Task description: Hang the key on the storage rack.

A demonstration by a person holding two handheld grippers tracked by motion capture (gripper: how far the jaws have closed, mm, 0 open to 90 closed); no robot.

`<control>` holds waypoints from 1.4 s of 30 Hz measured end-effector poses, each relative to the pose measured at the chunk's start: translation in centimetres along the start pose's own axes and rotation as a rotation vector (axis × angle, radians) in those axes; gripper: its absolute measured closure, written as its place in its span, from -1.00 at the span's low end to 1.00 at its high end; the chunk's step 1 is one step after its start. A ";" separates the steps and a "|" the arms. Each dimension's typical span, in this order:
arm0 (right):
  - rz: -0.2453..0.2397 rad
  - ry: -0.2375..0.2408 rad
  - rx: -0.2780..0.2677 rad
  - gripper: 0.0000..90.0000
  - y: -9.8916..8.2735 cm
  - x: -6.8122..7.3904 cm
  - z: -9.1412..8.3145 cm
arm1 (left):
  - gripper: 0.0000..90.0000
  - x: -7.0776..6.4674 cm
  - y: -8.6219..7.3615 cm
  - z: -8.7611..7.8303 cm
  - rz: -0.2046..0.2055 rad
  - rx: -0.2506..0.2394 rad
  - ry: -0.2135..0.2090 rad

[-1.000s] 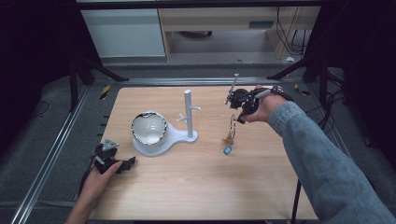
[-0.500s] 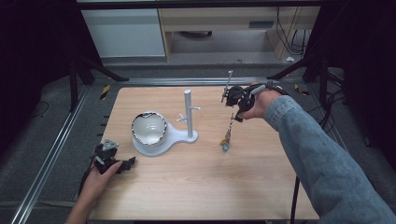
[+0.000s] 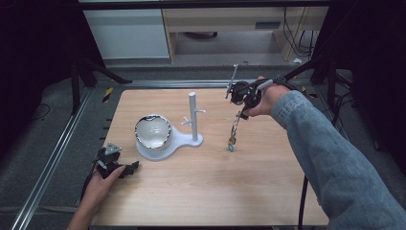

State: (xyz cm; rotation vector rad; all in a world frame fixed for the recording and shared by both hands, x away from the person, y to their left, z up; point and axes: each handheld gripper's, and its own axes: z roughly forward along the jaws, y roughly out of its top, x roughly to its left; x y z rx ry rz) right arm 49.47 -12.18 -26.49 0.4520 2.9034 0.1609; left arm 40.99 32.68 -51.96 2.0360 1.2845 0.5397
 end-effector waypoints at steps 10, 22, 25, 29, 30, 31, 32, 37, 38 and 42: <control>-0.007 -0.010 -0.016 0.98 0.8 0.0 -1.4 | -1.00 0.0 0.0 0.0 0.000 -0.001 0.000; -0.011 -0.012 -0.034 0.98 1.8 -0.2 -2.7 | -1.00 0.0 0.0 0.0 -0.001 0.000 0.000; -0.020 -0.022 -0.037 0.98 2.5 -0.2 -3.3 | -1.00 0.0 0.0 0.0 -0.001 0.000 0.000; -0.028 -0.031 -0.036 0.98 3.4 -0.1 -3.9 | -1.00 0.0 0.0 0.0 -0.001 0.000 0.000; -0.033 -0.032 -0.035 0.98 3.6 -0.1 -4.1 | -1.00 0.0 0.0 0.0 -0.001 -0.001 0.000; -0.033 -0.032 -0.035 0.98 3.6 -0.1 -4.1 | -1.00 0.0 0.0 0.0 -0.001 -0.001 0.000; -0.039 -0.034 -0.033 0.98 4.1 0.0 -4.3 | -1.00 0.0 0.0 0.0 -0.001 -0.001 0.000; -0.052 -0.039 -0.034 0.98 5.0 0.1 -4.6 | -1.00 0.0 0.0 0.0 -0.001 -0.001 -0.001; -0.062 -0.040 -0.039 0.98 5.5 0.2 -4.7 | -1.00 0.0 0.0 0.0 -0.001 0.000 0.000; -0.072 -0.043 -0.036 0.98 6.3 0.4 -4.8 | -1.00 0.0 0.0 0.0 0.000 0.000 0.000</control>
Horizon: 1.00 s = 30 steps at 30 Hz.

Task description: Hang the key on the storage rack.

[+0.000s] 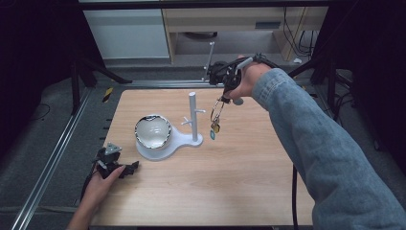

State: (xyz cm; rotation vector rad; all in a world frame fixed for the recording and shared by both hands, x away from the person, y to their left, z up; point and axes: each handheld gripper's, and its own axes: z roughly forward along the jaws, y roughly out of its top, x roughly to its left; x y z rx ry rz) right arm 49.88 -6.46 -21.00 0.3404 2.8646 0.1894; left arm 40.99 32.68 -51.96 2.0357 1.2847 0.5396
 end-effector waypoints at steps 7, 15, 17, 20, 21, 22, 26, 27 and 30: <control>-0.017 -0.001 -0.003 0.98 1.2 0.2 0.0 | -1.00 0.0 0.0 0.0 0.000 0.000 0.000; -0.026 0.005 -0.001 0.98 1.8 0.3 0.3 | -1.00 0.0 0.0 0.0 0.000 0.000 0.000; -0.024 0.007 -0.003 0.98 2.0 0.3 0.4 | -1.00 0.0 0.0 0.0 0.000 0.000 0.000; -0.028 0.010 0.000 0.98 2.3 0.2 0.7 | -1.00 0.0 0.0 0.0 0.000 0.000 0.000; -0.025 0.011 0.003 0.98 2.4 0.3 0.8 | -1.00 0.0 0.0 0.0 0.000 0.000 0.000; -0.026 0.010 0.004 0.98 2.5 0.3 0.9 | -1.00 0.0 0.0 0.0 0.000 0.000 0.000; -0.031 0.014 0.008 0.98 3.0 0.2 1.5 | -1.00 0.0 0.0 0.0 -0.001 0.000 -0.001; -0.032 0.015 0.009 0.98 3.1 0.2 1.6 | -1.00 0.0 0.0 0.0 -0.001 0.000 -0.001; -0.034 0.019 0.015 0.98 3.4 0.2 1.9 | -1.00 0.0 0.0 0.0 -0.001 0.000 0.000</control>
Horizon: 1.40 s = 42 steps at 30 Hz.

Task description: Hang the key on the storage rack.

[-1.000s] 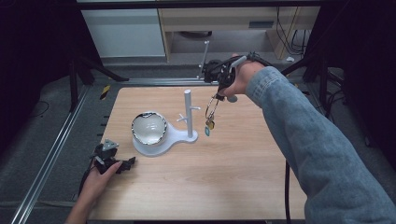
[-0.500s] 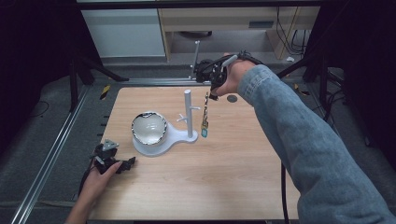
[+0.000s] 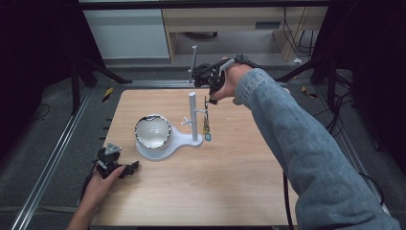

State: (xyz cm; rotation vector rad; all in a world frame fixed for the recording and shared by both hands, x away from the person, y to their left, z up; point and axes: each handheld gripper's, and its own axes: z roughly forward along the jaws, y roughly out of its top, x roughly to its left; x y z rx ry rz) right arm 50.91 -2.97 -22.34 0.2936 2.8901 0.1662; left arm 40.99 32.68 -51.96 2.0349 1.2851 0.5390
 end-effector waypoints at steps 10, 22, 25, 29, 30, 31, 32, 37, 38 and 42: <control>-0.006 0.009 0.004 0.98 0.9 0.1 0.9 | -1.00 0.0 0.0 0.0 0.001 0.000 0.000; 0.006 0.024 0.013 0.98 1.1 -0.2 1.8 | -1.00 0.0 0.0 0.0 0.000 0.000 0.000; 0.007 0.026 0.007 0.98 1.0 -0.3 2.1 | -1.00 0.0 0.0 0.0 0.000 0.000 0.000; 0.005 0.029 0.010 0.98 1.0 -0.3 2.3 | -1.00 0.0 0.0 0.0 0.000 0.000 0.000; 0.006 0.032 0.003 0.98 1.1 -0.3 2.4 | -1.00 0.0 0.0 0.0 0.000 0.000 0.000; 0.006 0.032 0.004 0.98 1.1 -0.3 2.5 | -1.00 0.0 0.0 0.0 0.000 0.000 0.000; 0.009 0.033 0.002 0.98 1.1 -0.3 2.5 | -1.00 0.0 0.0 0.0 0.000 0.000 0.000; 0.007 0.035 0.006 0.98 1.1 -0.3 2.7 | -1.00 0.0 0.0 0.0 0.000 0.000 0.000; 0.007 0.035 0.005 0.98 1.1 -0.3 2.7 | -1.00 0.0 0.0 0.0 0.001 0.000 0.000; 0.009 0.037 0.000 0.98 1.1 -0.4 3.0 | -1.00 0.0 0.0 0.0 0.000 0.000 0.000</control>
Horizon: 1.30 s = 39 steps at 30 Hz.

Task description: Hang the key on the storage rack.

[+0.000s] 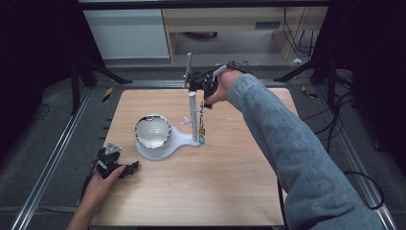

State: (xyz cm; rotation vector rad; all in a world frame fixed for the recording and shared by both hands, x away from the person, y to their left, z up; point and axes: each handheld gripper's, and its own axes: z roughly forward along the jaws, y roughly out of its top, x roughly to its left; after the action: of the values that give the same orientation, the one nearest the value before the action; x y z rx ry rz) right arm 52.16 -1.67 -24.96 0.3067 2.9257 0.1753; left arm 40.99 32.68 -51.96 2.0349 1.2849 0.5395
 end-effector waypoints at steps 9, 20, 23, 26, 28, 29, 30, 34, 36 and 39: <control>0.008 0.014 0.003 0.97 -0.1 -0.3 0.7 | -1.00 0.0 0.0 0.0 0.000 0.000 0.000; 0.011 0.023 -0.003 0.97 -0.1 -0.6 1.1 | -1.00 0.0 0.0 0.0 0.000 0.000 0.000; 0.014 0.021 0.001 0.96 -0.1 -0.6 1.1 | -1.00 0.0 0.0 0.0 0.000 0.000 0.000; 0.021 0.021 -0.026 0.91 -0.1 -0.8 0.8 | -1.00 0.0 0.0 0.0 0.000 0.000 -0.001; 0.024 0.017 -0.030 0.91 -0.2 -0.8 0.6 | -1.00 0.0 0.0 0.0 0.000 0.000 -0.001; 0.022 0.015 -0.030 0.91 -0.3 -0.8 0.5 | -1.00 0.0 0.0 0.0 0.000 0.000 -0.001; 0.027 0.012 -0.032 0.91 -0.4 -0.8 0.5 | -1.00 0.0 0.0 0.0 0.000 0.000 -0.001; 0.037 0.001 -0.040 0.90 -1.0 -1.0 0.1 | -1.00 0.0 0.0 0.0 0.000 0.000 -0.001; 0.047 -0.009 -0.054 0.84 -1.4 -1.2 0.0 | -1.00 0.0 0.0 0.0 0.000 0.000 0.000; 0.064 -0.018 -0.064 0.80 -2.0 -1.4 -0.1 | -1.00 0.0 0.0 0.0 0.000 0.000 -0.001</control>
State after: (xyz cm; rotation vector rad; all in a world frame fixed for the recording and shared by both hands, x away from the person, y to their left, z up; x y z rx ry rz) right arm 53.09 -3.88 -24.89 0.3898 2.8875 0.2731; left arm 40.99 32.68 -51.96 2.0351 1.2846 0.5389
